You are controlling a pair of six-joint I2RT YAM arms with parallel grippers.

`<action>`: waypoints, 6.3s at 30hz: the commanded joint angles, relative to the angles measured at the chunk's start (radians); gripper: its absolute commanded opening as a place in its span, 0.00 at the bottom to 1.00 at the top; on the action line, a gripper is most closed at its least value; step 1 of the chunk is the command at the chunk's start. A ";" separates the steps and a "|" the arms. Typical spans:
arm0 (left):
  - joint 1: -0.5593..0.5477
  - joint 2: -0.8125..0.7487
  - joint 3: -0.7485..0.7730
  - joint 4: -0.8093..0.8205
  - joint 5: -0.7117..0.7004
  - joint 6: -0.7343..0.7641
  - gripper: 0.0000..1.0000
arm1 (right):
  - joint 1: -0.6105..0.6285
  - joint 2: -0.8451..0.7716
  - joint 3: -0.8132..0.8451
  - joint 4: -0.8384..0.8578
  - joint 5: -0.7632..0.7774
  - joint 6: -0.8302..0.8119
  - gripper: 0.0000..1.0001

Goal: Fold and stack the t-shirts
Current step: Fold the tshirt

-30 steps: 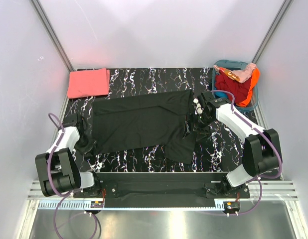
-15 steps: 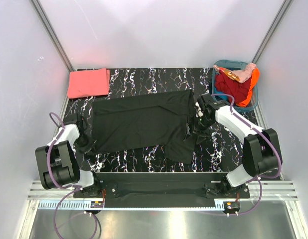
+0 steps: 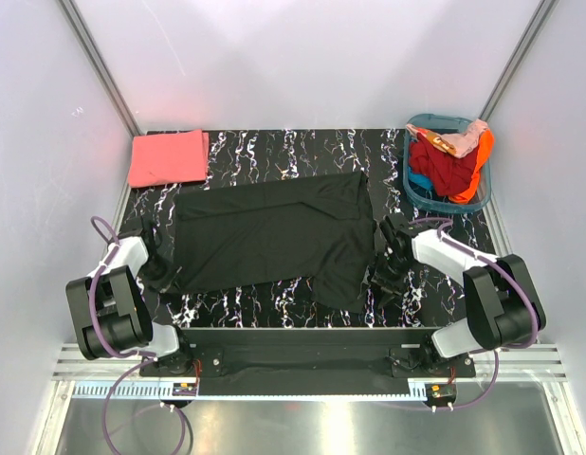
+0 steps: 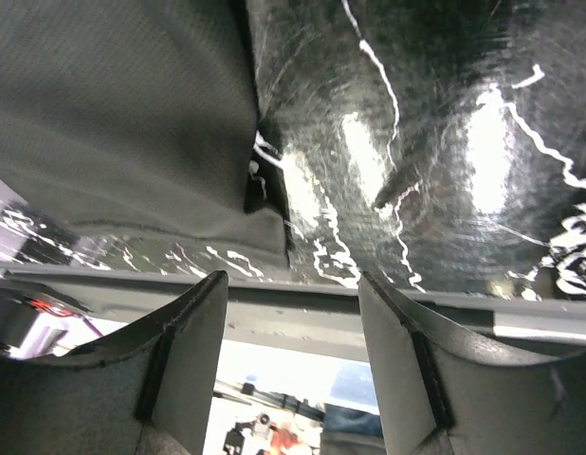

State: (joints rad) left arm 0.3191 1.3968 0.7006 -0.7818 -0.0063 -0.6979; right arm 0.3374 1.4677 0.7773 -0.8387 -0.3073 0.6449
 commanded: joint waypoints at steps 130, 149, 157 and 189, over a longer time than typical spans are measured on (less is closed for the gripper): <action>-0.074 0.542 0.783 0.035 0.086 0.123 0.17 | -0.159 0.763 1.318 -0.123 -0.099 -0.186 0.02; -0.129 0.318 0.682 0.102 0.136 0.153 0.41 | -0.187 0.891 1.575 -0.214 -0.064 -0.198 0.58; -0.163 0.309 0.482 0.173 0.218 0.133 0.36 | -0.130 0.675 1.140 -0.070 -0.205 -0.208 0.59; -0.161 0.318 0.378 0.136 0.164 0.182 0.35 | -0.166 0.401 0.611 0.099 -0.029 -0.442 0.41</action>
State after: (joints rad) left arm 0.1524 1.7309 1.0836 -0.6426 0.1761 -0.5377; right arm 0.1684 1.8450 1.3804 -0.7986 -0.3168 0.2401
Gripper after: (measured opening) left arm 0.350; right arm 0.415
